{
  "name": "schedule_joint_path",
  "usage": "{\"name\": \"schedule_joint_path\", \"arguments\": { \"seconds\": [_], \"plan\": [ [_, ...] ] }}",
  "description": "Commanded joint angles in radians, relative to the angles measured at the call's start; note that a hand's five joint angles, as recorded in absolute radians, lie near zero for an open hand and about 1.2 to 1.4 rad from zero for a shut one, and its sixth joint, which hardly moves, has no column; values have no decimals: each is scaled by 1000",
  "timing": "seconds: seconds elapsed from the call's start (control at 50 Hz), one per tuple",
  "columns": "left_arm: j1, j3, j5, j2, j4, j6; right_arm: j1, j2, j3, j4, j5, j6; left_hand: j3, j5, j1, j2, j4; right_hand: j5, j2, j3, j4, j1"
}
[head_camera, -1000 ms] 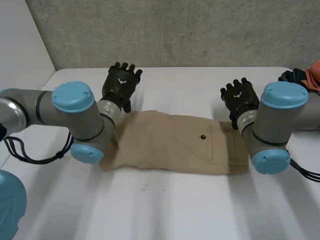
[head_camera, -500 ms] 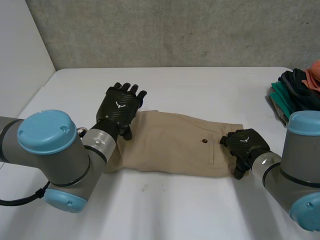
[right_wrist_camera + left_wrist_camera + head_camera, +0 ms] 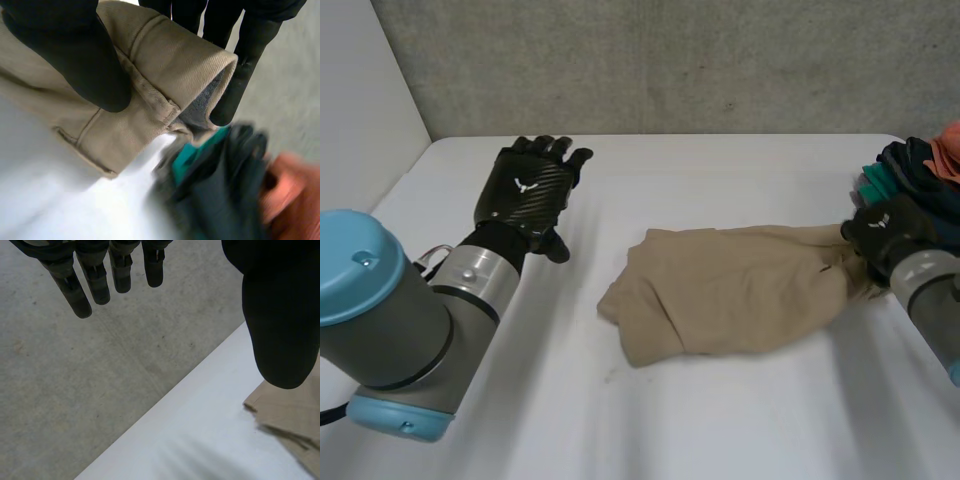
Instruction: Fold the laundry.
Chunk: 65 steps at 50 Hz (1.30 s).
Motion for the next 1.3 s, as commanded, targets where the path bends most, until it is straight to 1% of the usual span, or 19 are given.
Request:
{"name": "schedule_joint_path", "arguments": {
  "seconds": [0.02,0.08,0.16,0.22,0.24,0.3,0.32,0.38,0.44,0.46,0.54,0.58,0.64,0.72,0.82,0.94,1.02,1.16,1.3],
  "plan": [
    [18,-21,-1,14,-2,0,296,38,-128,-75,-44,-99,-42,-48,-13,-34,-30,255,262,245,193,452],
    [16,-24,-1,15,-3,0,412,131,-177,-133,-105,-109,-42,-48,-13,-34,-30,255,262,245,193,452],
    [15,-27,-2,17,-3,0,511,251,-226,-159,-200,-132,-42,-48,-13,-34,-30,255,262,245,193,452],
    [13,-24,-2,17,-2,0,561,327,-271,-158,-234,-152,-42,-48,-13,-34,-30,255,262,245,193,452],
    [12,-23,-2,17,-2,0,587,358,-291,-158,-237,-158,-42,-48,-13,-34,-30,41,48,31,-21,238],
    [13,-9,-2,17,-2,1,606,354,-302,-161,-219,-139,-42,-48,-13,-34,-30,-843,-836,-853,-904,-645],
    [13,-6,-2,17,-2,1,614,326,-300,-164,-187,-108,-42,-48,-13,-34,-30,-967,-960,-977,-1029,-770],
    [13,31,-4,17,-5,3,608,273,-280,-165,-131,-10,-42,-48,-13,-34,-30,-967,-960,-977,-1029,-770],
    [7,85,-13,15,-17,-12,571,167,-234,-158,-111,261,-42,-48,-13,-34,-30,-967,-960,-977,-1029,-770],
    [4,102,-16,15,-23,-22,536,100,-209,-156,-114,408,-41,-47,-12,-33,-29,-967,-960,-977,-1029,-770],
    [-23,204,-21,-3,-44,-88,447,-31,-156,-121,-120,712,-38,-45,-9,-30,-26,-967,-960,-977,-1029,-770],
    [-31,265,-21,-38,-67,-138,399,-71,-139,-75,-116,768,-32,-39,-4,-24,-20,-967,-960,-977,-1029,-770],
    [-54,333,-13,-95,-103,-181,287,-106,-125,44,-113,785,-23,-30,5,-15,-11,-967,-960,-977,-1029,-770],
    [-148,473,-1,-218,-169,-201,183,-105,-132,160,-110,780,-23,-30,5,-15,-11,-967,-960,-977,-1029,-770],
    [-212,658,50,-414,-257,-203,131,-79,-144,177,-117,777,-23,-30,5,-15,-11,-967,-960,-977,-1029,-770],
    [-240,807,54,-578,-325,-198,126,5,-165,178,-120,785,-15,-21,14,-6,-2,-967,-960,-977,-1029,-770],
    [-237,856,30,-640,-397,-160,132,81,-197,183,-130,791,-3,-9,26,5,9,-967,-960,-977,-1029,-770],
    [-215,808,-162,-641,-456,24,179,199,-260,177,-209,785,-9,-15,20,0,3,-967,-960,-977,-1029,-770],
    [-211,689,-180,-614,-454,176,243,344,-339,177,-179,779,-9,-15,20,0,3,-967,-960,-977,-1029,-770]
  ]
}}
